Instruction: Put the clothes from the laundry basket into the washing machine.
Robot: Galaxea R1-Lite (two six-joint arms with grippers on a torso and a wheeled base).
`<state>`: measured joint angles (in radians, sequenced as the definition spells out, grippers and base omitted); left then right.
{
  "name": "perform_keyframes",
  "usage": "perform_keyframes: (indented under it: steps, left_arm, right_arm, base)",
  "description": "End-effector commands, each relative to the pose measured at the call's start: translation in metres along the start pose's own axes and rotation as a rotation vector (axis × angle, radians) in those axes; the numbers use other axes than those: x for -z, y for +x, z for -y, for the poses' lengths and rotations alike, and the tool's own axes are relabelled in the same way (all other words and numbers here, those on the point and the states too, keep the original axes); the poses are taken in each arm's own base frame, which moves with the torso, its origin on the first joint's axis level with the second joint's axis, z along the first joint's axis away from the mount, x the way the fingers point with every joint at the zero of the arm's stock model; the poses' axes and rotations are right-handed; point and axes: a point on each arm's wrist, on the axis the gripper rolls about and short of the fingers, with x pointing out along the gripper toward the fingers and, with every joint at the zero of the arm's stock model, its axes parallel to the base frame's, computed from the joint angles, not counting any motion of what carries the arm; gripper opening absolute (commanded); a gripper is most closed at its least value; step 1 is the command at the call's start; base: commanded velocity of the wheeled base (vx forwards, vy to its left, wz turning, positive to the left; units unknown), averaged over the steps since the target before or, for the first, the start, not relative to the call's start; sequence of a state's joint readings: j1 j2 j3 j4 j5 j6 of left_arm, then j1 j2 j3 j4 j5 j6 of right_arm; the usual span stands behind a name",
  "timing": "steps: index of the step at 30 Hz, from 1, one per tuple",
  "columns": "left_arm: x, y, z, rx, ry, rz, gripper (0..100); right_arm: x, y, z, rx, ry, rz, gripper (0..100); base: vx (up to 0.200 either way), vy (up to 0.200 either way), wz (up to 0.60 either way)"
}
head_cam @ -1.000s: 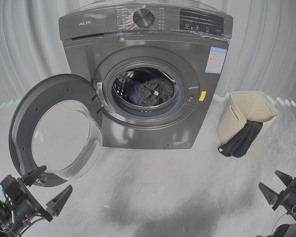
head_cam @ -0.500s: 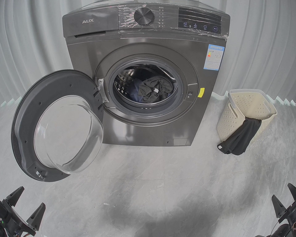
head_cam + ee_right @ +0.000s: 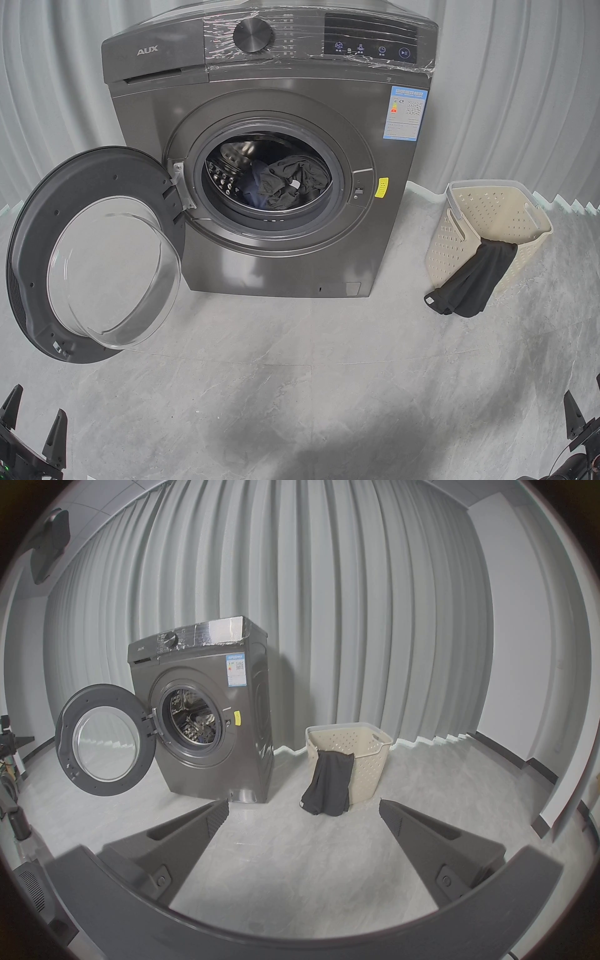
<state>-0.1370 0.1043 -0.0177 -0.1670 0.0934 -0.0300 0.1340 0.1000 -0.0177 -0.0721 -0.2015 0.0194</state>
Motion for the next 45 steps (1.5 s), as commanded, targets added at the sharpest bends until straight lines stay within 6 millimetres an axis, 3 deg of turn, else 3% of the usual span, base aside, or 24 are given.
perform_keyframes:
  steps: [1, 9, 15, 19, 24, 31, 45]
  left_arm:
    - [0.006, -0.003, 0.002, -0.086, 0.066, 0.009, 100]
    - [0.017, -0.009, 0.005, 0.021, 0.081, -0.013, 100]
    - [0.017, -0.009, 0.005, 0.019, 0.023, -0.015, 100]
    - [0.018, -0.009, 0.005, -0.005, -0.037, -0.028, 100]
    - [0.025, -0.010, 0.004, -0.035, 0.057, -0.098, 100]
    - [0.023, -0.009, 0.004, -0.014, 0.036, -0.083, 100]
    - [0.023, -0.009, 0.004, -0.014, 0.038, -0.083, 100]
  right_arm:
    - [0.002, 0.001, 0.000, 0.015, -0.006, 0.013, 100]
    - [0.002, -0.008, -0.003, 0.128, -0.085, 0.108, 100]
    - [0.008, -0.007, -0.006, -0.069, -0.041, 0.053, 100]
    - [0.013, -0.007, -0.005, -0.012, 0.021, 0.005, 100]
    - [0.014, -0.007, -0.006, -0.083, -0.015, -0.006, 100]
    - [0.014, -0.007, -0.006, -0.083, -0.021, -0.006, 100]
    - [0.014, -0.007, -0.006, -0.083, -0.021, -0.006, 100]
  base:
    - [0.000, 0.000, 0.00]
    - [0.000, 0.000, 0.00]
    - [0.000, 0.000, 0.00]
    - [0.000, 0.000, 0.00]
    - [0.000, 0.000, 0.00]
    - [0.000, 0.000, 0.00]
    - [0.000, -0.200, 0.00]
